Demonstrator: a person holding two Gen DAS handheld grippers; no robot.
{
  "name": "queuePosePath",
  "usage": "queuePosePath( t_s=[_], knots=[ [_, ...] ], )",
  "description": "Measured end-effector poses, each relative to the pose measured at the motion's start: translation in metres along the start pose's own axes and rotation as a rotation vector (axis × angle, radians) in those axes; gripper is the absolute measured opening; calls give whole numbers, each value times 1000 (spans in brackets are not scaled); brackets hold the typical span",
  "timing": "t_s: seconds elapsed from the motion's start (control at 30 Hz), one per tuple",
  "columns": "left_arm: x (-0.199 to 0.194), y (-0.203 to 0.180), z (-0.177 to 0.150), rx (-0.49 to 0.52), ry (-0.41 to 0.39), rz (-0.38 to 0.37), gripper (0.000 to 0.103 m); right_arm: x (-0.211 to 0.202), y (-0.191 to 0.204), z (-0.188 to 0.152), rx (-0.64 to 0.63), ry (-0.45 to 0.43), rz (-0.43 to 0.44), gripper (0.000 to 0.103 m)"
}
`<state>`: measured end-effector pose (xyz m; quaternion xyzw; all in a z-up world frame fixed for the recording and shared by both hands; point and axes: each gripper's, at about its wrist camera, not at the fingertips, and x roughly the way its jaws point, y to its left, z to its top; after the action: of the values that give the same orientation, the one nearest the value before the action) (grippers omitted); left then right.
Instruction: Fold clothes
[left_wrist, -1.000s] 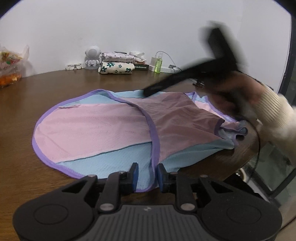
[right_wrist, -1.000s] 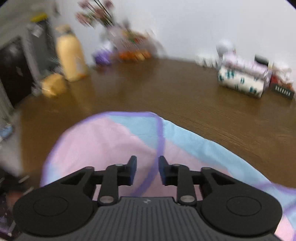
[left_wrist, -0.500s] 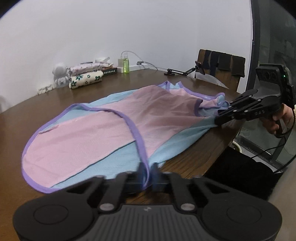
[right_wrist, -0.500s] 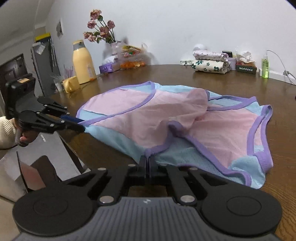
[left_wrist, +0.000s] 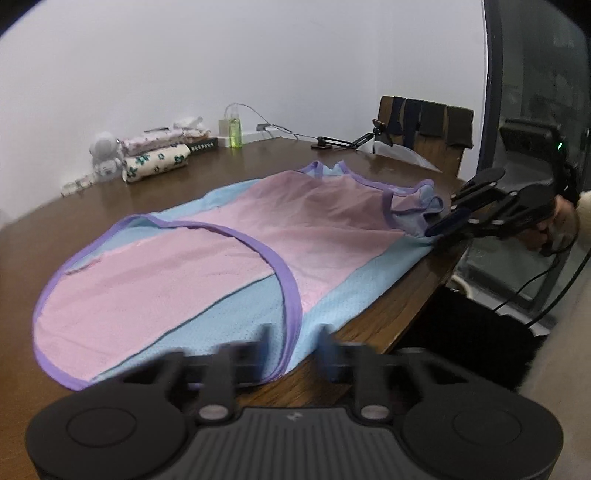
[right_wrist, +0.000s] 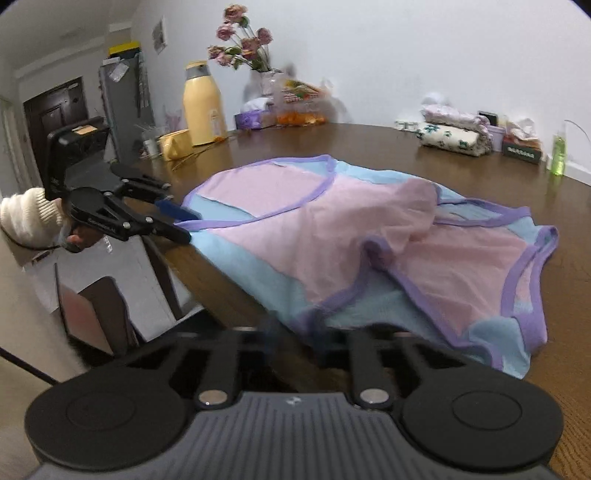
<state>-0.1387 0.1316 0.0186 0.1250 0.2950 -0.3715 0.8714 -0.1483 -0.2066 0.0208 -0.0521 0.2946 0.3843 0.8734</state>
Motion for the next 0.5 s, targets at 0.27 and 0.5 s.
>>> queuePosePath(
  t_s=[0.27,0.5],
  knots=[
    [0,33,36,23,-35,-38,0,13,-37,49,18,-57,-75,3],
    [57,98,85,15,45,12,13,60,-93,109,25,-27,-177,11]
  ],
)
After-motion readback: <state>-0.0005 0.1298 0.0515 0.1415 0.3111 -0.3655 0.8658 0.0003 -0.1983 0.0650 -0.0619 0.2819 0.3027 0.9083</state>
